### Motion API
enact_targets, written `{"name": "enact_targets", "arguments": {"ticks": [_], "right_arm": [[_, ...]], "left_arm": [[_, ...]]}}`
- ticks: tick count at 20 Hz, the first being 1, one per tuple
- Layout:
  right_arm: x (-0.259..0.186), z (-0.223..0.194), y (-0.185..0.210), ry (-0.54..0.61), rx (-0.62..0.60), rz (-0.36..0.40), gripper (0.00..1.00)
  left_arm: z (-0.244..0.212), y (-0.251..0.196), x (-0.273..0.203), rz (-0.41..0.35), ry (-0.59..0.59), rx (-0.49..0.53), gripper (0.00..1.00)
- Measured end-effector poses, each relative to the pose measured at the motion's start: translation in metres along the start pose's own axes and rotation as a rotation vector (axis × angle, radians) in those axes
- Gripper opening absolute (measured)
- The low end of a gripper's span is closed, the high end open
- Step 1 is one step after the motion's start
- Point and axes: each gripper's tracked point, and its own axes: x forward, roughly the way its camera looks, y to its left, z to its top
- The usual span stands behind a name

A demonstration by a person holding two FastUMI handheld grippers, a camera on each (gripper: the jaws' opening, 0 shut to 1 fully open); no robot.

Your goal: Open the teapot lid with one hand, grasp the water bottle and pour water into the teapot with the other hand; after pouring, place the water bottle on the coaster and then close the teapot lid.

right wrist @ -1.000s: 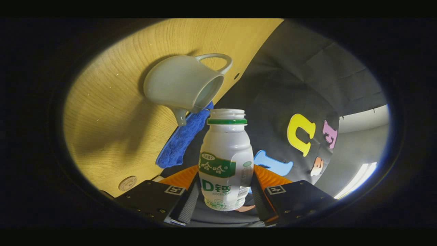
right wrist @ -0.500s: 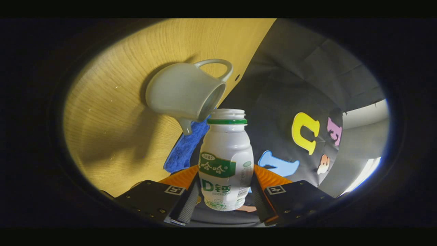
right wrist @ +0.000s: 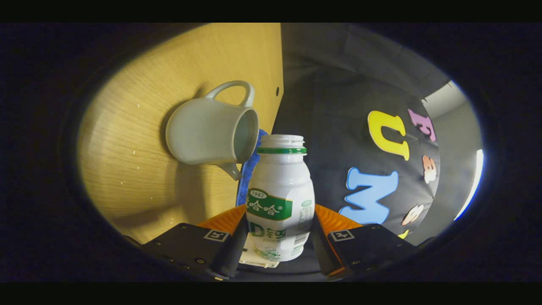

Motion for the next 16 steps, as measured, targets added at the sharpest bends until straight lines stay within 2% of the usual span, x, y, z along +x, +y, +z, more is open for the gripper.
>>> {"name": "enact_targets", "arguments": {"ticks": [3,4,8,9,10,15,16], "right_arm": [[0.000,0.000,0.008,0.002,0.126,0.016,0.71],[0.000,0.000,0.008,-0.001,0.152,0.022,0.71],[-0.001,-0.004,0.011,-0.007,0.294,0.031,0.71],[-0.003,-0.007,0.008,-0.009,0.350,0.035,0.71],[-0.005,-0.010,0.006,-0.012,0.416,0.036,0.71],[-0.017,-0.026,0.000,-0.032,0.796,0.075,0.71],[-0.019,-0.030,0.000,-0.039,0.865,0.077,0.71]], "left_arm": [[0.001,-0.003,-0.001,-0.005,-0.003,0.001,0.13],[0.001,-0.005,-0.002,-0.006,-0.005,0.004,0.09],[0.009,-0.004,0.000,-0.005,-0.017,0.016,0.13],[0.015,-0.004,0.001,-0.010,-0.033,0.009,0.09],[0.022,-0.006,0.003,-0.019,-0.051,0.004,0.13],[0.030,-0.015,0.049,-0.047,-0.055,0.026,0.13],[0.028,-0.014,0.061,-0.042,-0.039,0.028,0.09]]}}
